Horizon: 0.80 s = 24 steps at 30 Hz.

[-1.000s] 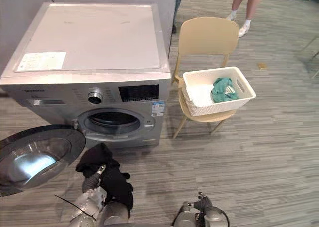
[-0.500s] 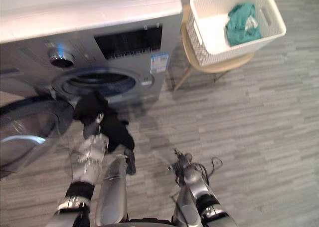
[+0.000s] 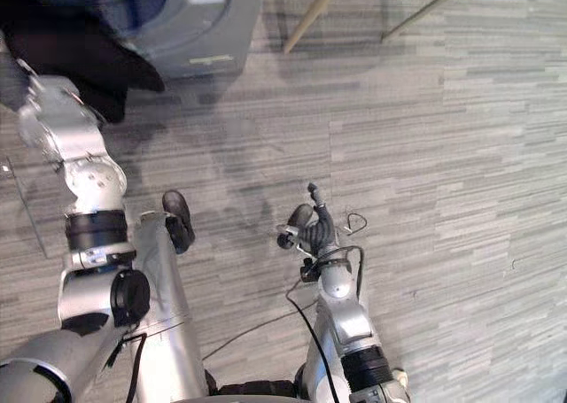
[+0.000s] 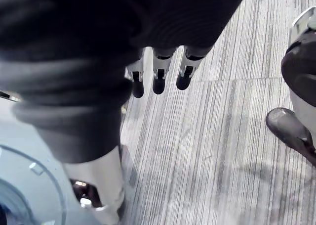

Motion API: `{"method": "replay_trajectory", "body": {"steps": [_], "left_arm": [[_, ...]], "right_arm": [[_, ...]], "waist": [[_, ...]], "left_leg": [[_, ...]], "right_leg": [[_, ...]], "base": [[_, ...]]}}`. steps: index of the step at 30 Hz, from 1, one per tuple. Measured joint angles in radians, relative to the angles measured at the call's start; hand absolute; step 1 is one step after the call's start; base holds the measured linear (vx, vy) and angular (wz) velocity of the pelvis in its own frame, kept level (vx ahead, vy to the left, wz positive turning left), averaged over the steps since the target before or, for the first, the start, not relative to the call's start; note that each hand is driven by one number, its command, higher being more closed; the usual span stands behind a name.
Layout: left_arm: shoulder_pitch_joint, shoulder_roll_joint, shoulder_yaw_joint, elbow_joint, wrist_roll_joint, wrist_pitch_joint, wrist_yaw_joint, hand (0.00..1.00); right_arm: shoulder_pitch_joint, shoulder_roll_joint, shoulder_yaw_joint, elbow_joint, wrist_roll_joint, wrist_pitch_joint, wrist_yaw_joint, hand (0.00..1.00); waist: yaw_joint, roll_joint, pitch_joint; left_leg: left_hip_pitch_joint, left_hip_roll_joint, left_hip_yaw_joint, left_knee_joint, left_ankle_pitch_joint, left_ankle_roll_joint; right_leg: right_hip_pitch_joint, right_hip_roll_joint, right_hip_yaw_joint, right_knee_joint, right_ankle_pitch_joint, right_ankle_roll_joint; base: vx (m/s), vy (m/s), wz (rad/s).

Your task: Pick up the laundry basket with both hands and put the clothes into the washing machine.

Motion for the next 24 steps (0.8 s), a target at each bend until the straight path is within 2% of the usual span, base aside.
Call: {"method": "replay_trajectory", "body": {"steps": [4, 10, 13, 15, 17, 19, 20, 21, 22, 24], "left_arm": [[-0.15, 0.083, -0.059, -0.012, -0.075, -0.029, 0.026, 1.0], [-0.356, 0.145, -0.195, -0.012, -0.135, -0.057, 0.041, 1.0], [-0.473, 0.193, -0.271, 0.076, -0.143, -0.055, 0.034, 1.0], [-0.583, 0.248, -0.329, 0.152, -0.142, -0.032, 0.027, 1.0], [-0.59, 0.28, -0.335, 0.142, -0.132, -0.049, -0.003, 1.0], [-0.627, 0.352, -0.413, 0.15, -0.079, -0.041, -0.007, 1.0], [-0.644, 0.365, -0.436, 0.161, -0.071, -0.037, -0.007, 1.0], [-0.675, 0.39, -0.48, 0.171, -0.056, -0.023, -0.002, 1.0], [-0.71, 0.416, -0.522, 0.195, -0.04, -0.019, -0.002, 0.0], [-0.754, 0.441, -0.575, 0.238, -0.022, -0.003, -0.011, 0.0]], "right_arm": [[0.03, 0.002, -0.002, -0.042, 0.017, -0.012, 0.002, 0.0], [0.063, 0.005, -0.002, -0.085, 0.044, -0.012, 0.023, 0.0], [0.062, 0.001, -0.002, -0.121, 0.053, -0.014, 0.023, 0.0], [0.062, -0.002, -0.004, -0.163, 0.074, -0.02, 0.022, 0.0], [0.063, -0.004, -0.007, -0.179, 0.079, -0.023, 0.02, 0.0], [0.07, -0.005, -0.017, -0.204, 0.089, -0.045, 0.019, 0.0], [0.081, -0.005, -0.025, -0.22, 0.09, -0.05, 0.019, 0.0], [0.111, -0.006, -0.037, -0.25, 0.094, -0.064, 0.018, 0.0], [0.139, -0.015, -0.044, -0.271, 0.1, -0.072, 0.019, 0.0], [0.163, -0.035, -0.046, -0.274, 0.11, -0.08, 0.02, 0.0]], "waist": [[-0.006, 0.0, 0.0], [-0.011, -0.001, -0.001], [-0.013, -0.003, -0.002], [-0.021, -0.006, -0.003], [-0.017, -0.013, -0.002], [-0.01, -0.034, -0.008], [-0.007, -0.036, -0.009], [0.001, -0.049, -0.018], [0.004, -0.055, -0.022], [0.004, -0.063, -0.028]], "left_leg": [[-0.089, 0.014, -0.021, 0.028, 0.002, -0.004], [-0.157, 0.034, -0.022, 0.039, 0.004, -0.005], [-0.18, 0.046, -0.019, 0.028, 0.007, -0.01], [-0.208, 0.061, -0.013, 0.002, 0.021, -0.014], [-0.215, 0.073, -0.01, -0.016, 0.03, -0.017], [-0.223, 0.087, -0.01, -0.053, 0.053, -0.022], [-0.227, 0.09, -0.009, -0.062, 0.058, -0.025], [-0.238, 0.102, 0.002, -0.076, 0.065, -0.026], [-0.25, 0.107, 0.008, -0.079, 0.069, -0.021], [-0.264, 0.116, 0.014, -0.076, 0.073, -0.016]], "right_leg": [[-0.07, 0.01, -0.012, 0.017, 0.001, -0.008], [-0.132, 0.023, -0.014, 0.017, 0.006, -0.017], [-0.159, 0.038, -0.015, -0.001, 0.017, -0.027], [-0.189, 0.059, -0.02, -0.038, 0.039, -0.033], [-0.198, 0.076, -0.024, -0.064, 0.052, -0.039], [-0.2, 0.097, -0.043, -0.109, 0.072, -0.048], [-0.202, 0.102, -0.046, -0.12, 0.079, -0.05], [-0.218, 0.11, -0.045, -0.138, 0.091, -0.05], [-0.23, 0.113, -0.044, -0.147, 0.1, -0.051], [-0.238, 0.114, -0.046, -0.153, 0.11, -0.05]], "base": [[-0.04, -0.002, -0.15], [-0.01, 0.018, -0.13], [-0.01, 0.009, -0.2], [-0.01, 0.001, -0.32], [-0.01, -0.004, -0.28], [-0.03, -0.016, -0.17], [-0.05, -0.016, -0.18], [-0.06, 0.0, -0.19], [-0.08, 0.017, -0.19], [-0.07, 0.031, -0.08]]}}
